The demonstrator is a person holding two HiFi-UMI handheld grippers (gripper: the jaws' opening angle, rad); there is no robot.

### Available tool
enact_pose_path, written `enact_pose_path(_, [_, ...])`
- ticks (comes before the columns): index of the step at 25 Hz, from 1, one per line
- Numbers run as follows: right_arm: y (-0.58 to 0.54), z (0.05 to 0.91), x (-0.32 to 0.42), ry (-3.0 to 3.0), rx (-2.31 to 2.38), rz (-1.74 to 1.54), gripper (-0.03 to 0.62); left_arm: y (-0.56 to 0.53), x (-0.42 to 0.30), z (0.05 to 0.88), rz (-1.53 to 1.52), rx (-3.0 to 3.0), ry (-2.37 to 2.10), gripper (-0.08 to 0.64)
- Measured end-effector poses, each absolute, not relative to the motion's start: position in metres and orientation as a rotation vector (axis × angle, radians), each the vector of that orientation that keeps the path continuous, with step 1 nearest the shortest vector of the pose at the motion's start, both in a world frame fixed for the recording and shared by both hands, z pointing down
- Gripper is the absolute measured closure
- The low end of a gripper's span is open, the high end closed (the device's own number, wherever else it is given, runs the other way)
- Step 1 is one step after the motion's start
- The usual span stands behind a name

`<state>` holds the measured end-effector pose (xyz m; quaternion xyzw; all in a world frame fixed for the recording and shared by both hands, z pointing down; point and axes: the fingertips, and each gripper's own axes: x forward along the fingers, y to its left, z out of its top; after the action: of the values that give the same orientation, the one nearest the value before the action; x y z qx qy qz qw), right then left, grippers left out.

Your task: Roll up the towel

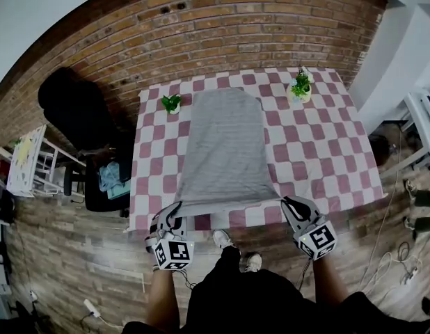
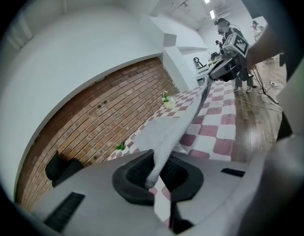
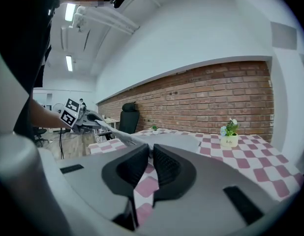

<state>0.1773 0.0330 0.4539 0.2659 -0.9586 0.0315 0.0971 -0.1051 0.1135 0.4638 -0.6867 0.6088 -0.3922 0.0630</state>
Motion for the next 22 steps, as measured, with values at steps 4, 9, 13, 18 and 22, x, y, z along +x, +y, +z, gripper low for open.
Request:
enact_pose_path(4, [0.063, 0.449, 0.194, -2.842, 0.768, 0.08, 0.56, 0.145, -0.088, 0.458, -1.171, -2.057, 1.851, 0.549])
enact_pose_path(9, [0.098, 0.438, 0.21, -2.873, 0.742, 0.047, 0.558, 0.183, -0.072, 0.443, -1.135, -2.018, 1.855, 0.549])
enact_pose_path(13, [0.119, 0.423, 0.215, -2.923, 0.736, 0.024, 0.56, 0.206, -0.066, 0.432, -1.107, -1.987, 1.867, 0.549])
enact_pose_path(18, [0.133, 0.418, 0.213, -2.935, 0.701, -0.015, 0.56, 0.222, -0.067, 0.425, -1.096, -1.963, 1.884, 0.549])
enact_pose_path(22, [0.122, 0.427, 0.209, -2.907, 0.721, -0.035, 0.558, 0.213, -0.07, 0.439, -1.121, -1.986, 1.873, 0.549])
